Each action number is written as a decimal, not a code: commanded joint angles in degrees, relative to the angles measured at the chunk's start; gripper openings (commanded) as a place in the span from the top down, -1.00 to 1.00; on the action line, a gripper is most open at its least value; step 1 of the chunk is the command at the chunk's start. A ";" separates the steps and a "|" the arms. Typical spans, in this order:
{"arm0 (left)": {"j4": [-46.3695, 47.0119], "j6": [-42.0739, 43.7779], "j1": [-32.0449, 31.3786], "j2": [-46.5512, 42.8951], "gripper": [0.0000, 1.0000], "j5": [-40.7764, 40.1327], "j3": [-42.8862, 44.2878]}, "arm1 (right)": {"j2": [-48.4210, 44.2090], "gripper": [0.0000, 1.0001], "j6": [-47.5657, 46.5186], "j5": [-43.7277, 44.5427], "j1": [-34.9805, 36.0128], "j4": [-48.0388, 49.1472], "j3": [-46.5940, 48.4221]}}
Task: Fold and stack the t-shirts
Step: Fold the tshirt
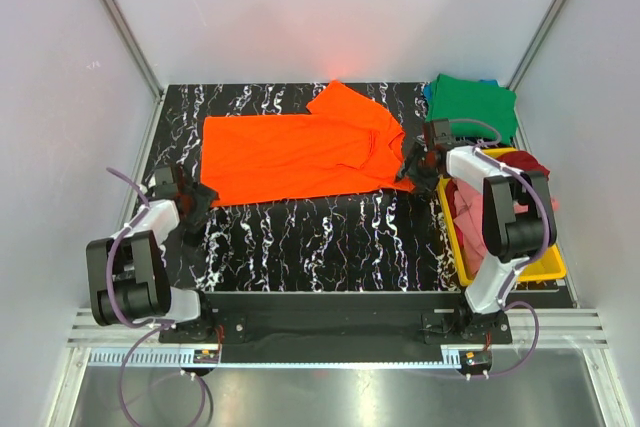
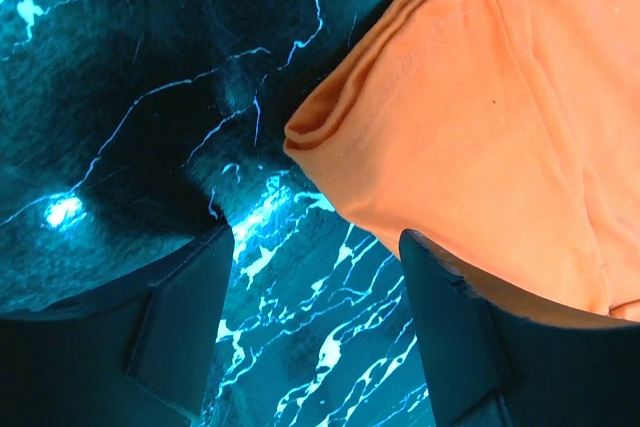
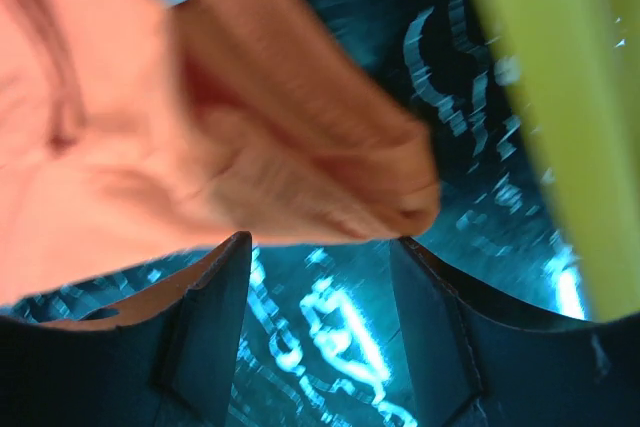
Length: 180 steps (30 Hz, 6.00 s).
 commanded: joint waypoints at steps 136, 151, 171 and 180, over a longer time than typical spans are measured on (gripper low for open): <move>-22.97 28.02 -2.36 -19.10 -0.98 -7.17 13.91 | 9.10 -0.52 -13.47 -1.46 -1.17 -4.87 39.90; -24.64 29.60 -7.90 -14.78 -0.97 -6.81 15.50 | 55.67 -0.52 -15.08 -13.16 0.94 -10.85 91.44; -25.08 29.16 -10.19 -14.51 -0.95 -8.57 15.50 | 63.88 -0.02 -12.44 -14.57 3.23 -7.07 92.69; -24.99 27.93 -10.45 -13.81 -0.96 -9.09 16.20 | 62.65 1.00 -15.59 -14.31 2.79 -9.00 91.38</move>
